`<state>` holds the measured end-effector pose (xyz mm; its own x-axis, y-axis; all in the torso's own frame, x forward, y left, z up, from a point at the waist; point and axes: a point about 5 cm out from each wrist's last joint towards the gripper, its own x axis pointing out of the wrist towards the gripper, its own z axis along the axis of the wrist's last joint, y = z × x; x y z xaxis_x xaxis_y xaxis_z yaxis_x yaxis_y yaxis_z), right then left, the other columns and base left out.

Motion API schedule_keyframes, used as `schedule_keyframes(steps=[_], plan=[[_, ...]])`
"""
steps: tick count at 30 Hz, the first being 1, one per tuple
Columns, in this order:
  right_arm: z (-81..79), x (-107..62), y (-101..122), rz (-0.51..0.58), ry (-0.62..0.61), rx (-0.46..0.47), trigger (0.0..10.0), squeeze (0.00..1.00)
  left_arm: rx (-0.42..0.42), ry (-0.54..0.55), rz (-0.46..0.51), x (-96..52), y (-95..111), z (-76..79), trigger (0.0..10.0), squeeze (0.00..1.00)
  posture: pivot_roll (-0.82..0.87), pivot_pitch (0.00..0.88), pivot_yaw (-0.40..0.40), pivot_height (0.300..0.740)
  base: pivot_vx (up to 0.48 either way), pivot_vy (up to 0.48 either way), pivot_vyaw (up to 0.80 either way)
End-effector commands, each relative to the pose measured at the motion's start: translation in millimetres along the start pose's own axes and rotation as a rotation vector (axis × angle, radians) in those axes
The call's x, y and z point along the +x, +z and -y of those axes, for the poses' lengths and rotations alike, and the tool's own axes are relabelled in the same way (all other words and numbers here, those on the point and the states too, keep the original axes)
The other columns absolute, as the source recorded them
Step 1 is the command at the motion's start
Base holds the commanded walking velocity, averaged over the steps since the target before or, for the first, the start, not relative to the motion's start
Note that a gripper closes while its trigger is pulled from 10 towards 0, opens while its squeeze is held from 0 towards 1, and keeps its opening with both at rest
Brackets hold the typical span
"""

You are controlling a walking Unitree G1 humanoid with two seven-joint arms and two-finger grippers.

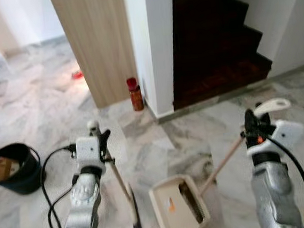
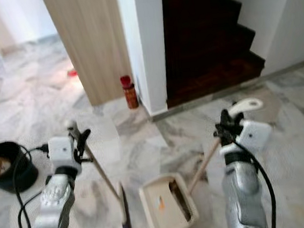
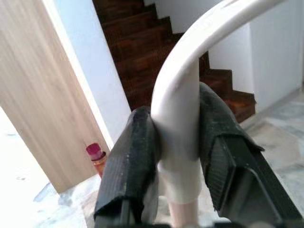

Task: Sweep floor

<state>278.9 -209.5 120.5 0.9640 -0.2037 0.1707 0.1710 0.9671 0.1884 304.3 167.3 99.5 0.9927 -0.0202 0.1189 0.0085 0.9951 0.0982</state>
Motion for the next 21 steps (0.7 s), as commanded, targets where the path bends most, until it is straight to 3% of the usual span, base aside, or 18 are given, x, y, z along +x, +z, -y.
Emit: schedule_keyframes(steps=[1,5,21], plan=[[-1.1,3.7,13.1,0.061,-0.002,0.033,10.0,0.00,0.020,-0.006,0.049,5.8,12.0,1.0,10.0,0.00,-0.11,0.017,0.076,0.740,0.000,0.480,0.00],[-1.2,3.2,12.8,0.060,-0.003,0.030,10.0,0.00,0.019,-0.004,0.049,6.3,12.3,1.1,10.0,0.00,-0.11,0.026,0.076,0.740,0.000,0.480,0.00],[-2.0,3.8,13.6,0.062,0.000,0.033,10.0,0.00,0.017,-0.002,0.049,6.5,12.6,1.7,10.0,0.00,-0.11,0.026,0.072,0.740,0.000,0.480,0.57]])
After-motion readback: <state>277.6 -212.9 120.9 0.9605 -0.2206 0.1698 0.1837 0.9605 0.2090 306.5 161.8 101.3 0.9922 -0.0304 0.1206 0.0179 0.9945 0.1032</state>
